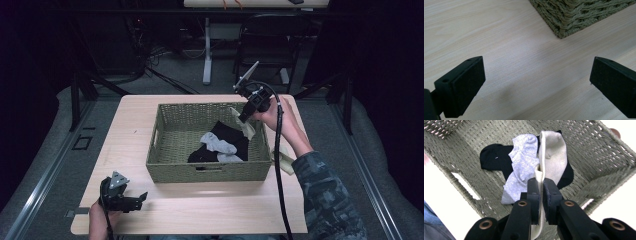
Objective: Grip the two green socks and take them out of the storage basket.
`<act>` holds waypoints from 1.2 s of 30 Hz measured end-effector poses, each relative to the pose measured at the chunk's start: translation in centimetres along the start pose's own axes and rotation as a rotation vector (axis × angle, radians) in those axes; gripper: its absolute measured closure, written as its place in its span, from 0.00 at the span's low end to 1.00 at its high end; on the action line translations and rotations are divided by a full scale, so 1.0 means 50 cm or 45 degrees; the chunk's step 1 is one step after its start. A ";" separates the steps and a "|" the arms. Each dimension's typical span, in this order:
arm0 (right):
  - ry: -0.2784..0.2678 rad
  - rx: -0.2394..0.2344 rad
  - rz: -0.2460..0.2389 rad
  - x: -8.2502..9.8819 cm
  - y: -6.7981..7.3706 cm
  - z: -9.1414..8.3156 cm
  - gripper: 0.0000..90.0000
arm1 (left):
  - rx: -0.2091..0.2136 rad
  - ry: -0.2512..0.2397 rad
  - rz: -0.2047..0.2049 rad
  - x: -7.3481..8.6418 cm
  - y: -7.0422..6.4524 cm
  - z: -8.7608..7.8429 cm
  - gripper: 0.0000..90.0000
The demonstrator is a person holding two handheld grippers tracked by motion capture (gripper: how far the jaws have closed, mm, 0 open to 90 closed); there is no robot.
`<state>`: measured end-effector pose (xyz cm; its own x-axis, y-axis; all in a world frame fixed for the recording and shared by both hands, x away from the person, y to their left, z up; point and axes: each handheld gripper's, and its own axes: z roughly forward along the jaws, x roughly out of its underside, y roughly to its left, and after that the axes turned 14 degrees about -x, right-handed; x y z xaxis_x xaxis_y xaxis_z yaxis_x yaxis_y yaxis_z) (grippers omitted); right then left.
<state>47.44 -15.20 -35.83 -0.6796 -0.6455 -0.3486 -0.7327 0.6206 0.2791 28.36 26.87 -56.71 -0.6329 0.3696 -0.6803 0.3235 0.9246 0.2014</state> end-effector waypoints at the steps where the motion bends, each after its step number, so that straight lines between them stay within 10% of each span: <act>1: -0.007 0.001 0.005 0.002 0.000 -0.005 0.94 | -0.004 -0.001 0.004 0.000 0.001 -0.001 0.00; 25: -0.045 0.127 0.163 0.121 -0.062 -0.148 0.94 | -0.008 0.001 -0.007 -0.001 0.001 0.001 0.00; 36: -0.071 0.121 0.305 0.232 -0.132 -0.104 0.94 | -0.009 0.004 0.004 -0.004 -0.001 0.004 0.00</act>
<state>44.20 -29.08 -37.08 -0.8284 -0.4511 -0.3320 -0.5425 0.7936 0.2754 28.60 26.72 -56.73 -0.6341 0.3730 -0.6774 0.3208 0.9239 0.2084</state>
